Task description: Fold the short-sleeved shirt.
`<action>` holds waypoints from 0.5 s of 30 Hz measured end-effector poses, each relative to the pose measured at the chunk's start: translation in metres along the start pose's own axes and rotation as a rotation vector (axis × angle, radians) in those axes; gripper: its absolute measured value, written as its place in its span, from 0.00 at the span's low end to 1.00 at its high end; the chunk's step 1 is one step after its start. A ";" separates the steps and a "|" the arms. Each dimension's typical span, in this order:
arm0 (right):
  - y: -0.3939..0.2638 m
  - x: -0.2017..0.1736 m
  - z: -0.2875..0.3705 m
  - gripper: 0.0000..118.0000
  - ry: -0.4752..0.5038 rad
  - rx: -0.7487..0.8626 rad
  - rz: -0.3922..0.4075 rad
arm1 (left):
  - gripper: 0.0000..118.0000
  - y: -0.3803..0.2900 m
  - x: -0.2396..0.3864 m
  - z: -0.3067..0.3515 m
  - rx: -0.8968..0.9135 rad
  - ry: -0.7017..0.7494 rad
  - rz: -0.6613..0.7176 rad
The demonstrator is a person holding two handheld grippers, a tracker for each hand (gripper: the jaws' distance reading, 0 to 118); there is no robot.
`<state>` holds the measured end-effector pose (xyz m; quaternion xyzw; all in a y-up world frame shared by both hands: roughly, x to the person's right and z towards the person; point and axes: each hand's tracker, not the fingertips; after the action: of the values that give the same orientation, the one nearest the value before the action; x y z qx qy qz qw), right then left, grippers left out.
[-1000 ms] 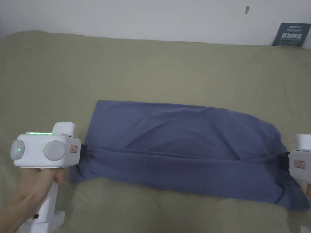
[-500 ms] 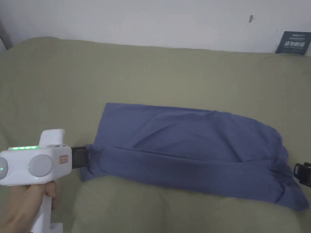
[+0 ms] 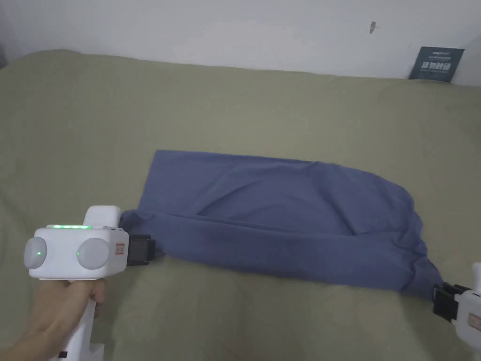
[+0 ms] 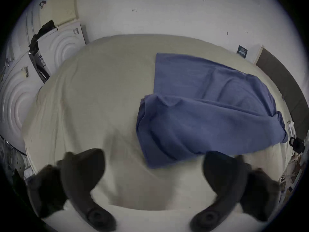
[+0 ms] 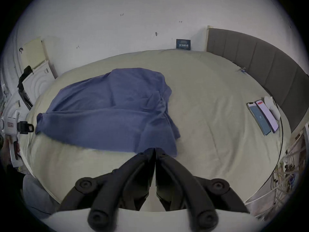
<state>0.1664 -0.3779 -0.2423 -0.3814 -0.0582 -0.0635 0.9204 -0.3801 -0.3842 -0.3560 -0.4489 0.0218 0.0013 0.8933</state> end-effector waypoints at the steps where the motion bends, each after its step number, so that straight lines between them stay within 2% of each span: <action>1: 0.001 0.001 -0.004 0.06 -0.005 -0.003 0.007 | 0.92 -0.004 -0.002 -0.011 -0.015 0.013 0.001; 5: 0.006 0.006 -0.019 0.06 -0.026 -0.029 0.044 | 0.92 0.007 0.007 -0.014 -0.017 0.046 -0.004; 6: 0.008 0.004 -0.022 0.06 -0.031 -0.036 0.049 | 0.85 0.006 0.006 -0.017 -0.023 0.031 0.001; 7: 0.009 0.005 -0.026 0.06 -0.036 -0.040 0.061 | 0.72 0.015 0.010 -0.008 -0.031 0.012 0.009; 8: 0.010 0.008 -0.030 0.10 -0.047 -0.039 0.073 | 0.53 0.014 0.013 -0.007 -0.043 -0.007 0.008; 9: 0.012 0.011 -0.033 0.38 -0.042 -0.055 0.069 | 0.27 0.012 0.016 -0.006 -0.041 -0.062 0.025; 10: 0.012 0.012 -0.036 0.68 -0.044 -0.070 0.063 | 0.18 0.012 0.019 -0.004 -0.029 -0.072 0.035; 11: 0.014 0.014 -0.041 0.86 -0.045 -0.091 0.049 | 0.13 0.017 0.017 -0.009 -0.037 -0.053 0.028; 12: 0.014 0.017 -0.042 0.95 -0.046 -0.079 0.045 | 0.08 0.018 0.018 -0.010 -0.037 -0.052 0.022; 15: 0.019 0.017 -0.053 0.95 -0.063 -0.077 0.047 | 0.08 0.022 0.020 -0.012 -0.045 -0.059 0.023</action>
<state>0.1888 -0.4032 -0.2898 -0.4196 -0.0758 -0.0318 0.9040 -0.3609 -0.3814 -0.3818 -0.4684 0.0006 0.0251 0.8832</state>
